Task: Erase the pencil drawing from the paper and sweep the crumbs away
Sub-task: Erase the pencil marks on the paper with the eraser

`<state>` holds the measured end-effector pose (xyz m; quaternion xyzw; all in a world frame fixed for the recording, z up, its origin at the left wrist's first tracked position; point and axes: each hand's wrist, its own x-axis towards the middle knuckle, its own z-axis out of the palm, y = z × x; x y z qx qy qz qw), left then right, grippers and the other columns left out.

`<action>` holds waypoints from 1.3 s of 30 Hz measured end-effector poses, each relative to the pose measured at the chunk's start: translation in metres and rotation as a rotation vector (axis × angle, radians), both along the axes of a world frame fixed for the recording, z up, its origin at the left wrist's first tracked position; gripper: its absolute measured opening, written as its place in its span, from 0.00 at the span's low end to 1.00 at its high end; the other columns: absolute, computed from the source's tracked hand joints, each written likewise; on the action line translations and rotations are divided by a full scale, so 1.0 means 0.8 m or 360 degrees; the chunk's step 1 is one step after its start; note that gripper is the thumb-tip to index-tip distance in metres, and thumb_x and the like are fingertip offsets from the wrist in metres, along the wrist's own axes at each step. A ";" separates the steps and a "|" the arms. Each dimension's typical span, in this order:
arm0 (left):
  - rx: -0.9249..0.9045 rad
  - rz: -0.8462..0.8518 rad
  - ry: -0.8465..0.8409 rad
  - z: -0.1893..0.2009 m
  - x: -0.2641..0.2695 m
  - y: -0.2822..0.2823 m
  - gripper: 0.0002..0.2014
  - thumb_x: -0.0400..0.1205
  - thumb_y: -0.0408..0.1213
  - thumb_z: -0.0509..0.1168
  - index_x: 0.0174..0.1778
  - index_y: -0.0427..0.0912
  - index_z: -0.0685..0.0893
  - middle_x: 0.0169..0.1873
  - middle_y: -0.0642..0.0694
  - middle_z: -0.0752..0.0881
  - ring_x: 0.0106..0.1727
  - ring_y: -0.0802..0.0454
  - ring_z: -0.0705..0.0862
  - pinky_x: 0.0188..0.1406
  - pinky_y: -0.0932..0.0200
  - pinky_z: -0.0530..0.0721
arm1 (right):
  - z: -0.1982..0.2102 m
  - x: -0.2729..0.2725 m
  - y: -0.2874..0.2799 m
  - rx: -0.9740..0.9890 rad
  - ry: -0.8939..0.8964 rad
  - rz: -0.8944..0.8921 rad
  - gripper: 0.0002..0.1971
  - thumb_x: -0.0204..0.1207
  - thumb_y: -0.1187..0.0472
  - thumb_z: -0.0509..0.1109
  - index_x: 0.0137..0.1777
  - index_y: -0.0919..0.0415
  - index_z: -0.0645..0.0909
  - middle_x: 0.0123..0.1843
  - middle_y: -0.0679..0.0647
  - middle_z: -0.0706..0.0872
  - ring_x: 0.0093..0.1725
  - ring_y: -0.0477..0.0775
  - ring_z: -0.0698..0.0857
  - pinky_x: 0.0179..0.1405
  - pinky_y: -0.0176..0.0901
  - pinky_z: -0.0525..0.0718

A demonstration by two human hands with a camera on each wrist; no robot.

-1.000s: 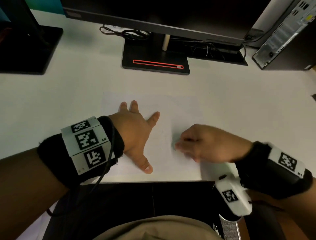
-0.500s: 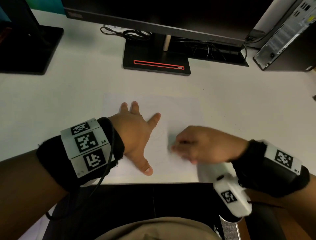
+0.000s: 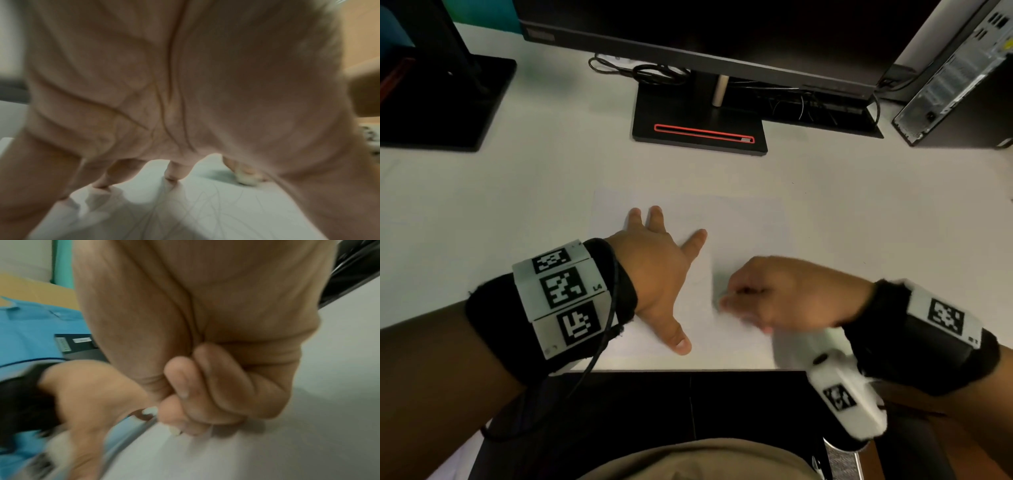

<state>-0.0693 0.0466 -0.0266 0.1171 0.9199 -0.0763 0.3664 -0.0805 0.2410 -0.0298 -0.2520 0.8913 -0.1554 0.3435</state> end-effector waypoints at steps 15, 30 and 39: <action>0.0001 0.0001 -0.0002 -0.001 0.000 -0.001 0.77 0.56 0.77 0.75 0.79 0.58 0.20 0.81 0.28 0.29 0.82 0.22 0.33 0.76 0.30 0.69 | 0.000 -0.008 -0.009 -0.0005 0.0004 -0.0006 0.21 0.87 0.48 0.64 0.34 0.58 0.82 0.25 0.47 0.85 0.26 0.44 0.79 0.39 0.44 0.82; 0.0001 0.0010 -0.0035 -0.001 0.001 -0.001 0.77 0.56 0.76 0.75 0.79 0.59 0.19 0.81 0.30 0.27 0.82 0.24 0.32 0.76 0.28 0.69 | 0.003 -0.030 -0.007 0.0006 0.0124 -0.0121 0.21 0.87 0.48 0.64 0.37 0.60 0.84 0.27 0.48 0.86 0.25 0.45 0.80 0.37 0.43 0.81; 0.0013 0.0011 -0.0027 0.000 0.001 -0.001 0.77 0.56 0.76 0.75 0.79 0.58 0.20 0.81 0.28 0.27 0.81 0.22 0.32 0.76 0.29 0.68 | 0.002 -0.031 -0.016 0.0016 0.0130 -0.0029 0.21 0.88 0.49 0.63 0.36 0.59 0.83 0.27 0.48 0.85 0.27 0.47 0.81 0.38 0.46 0.82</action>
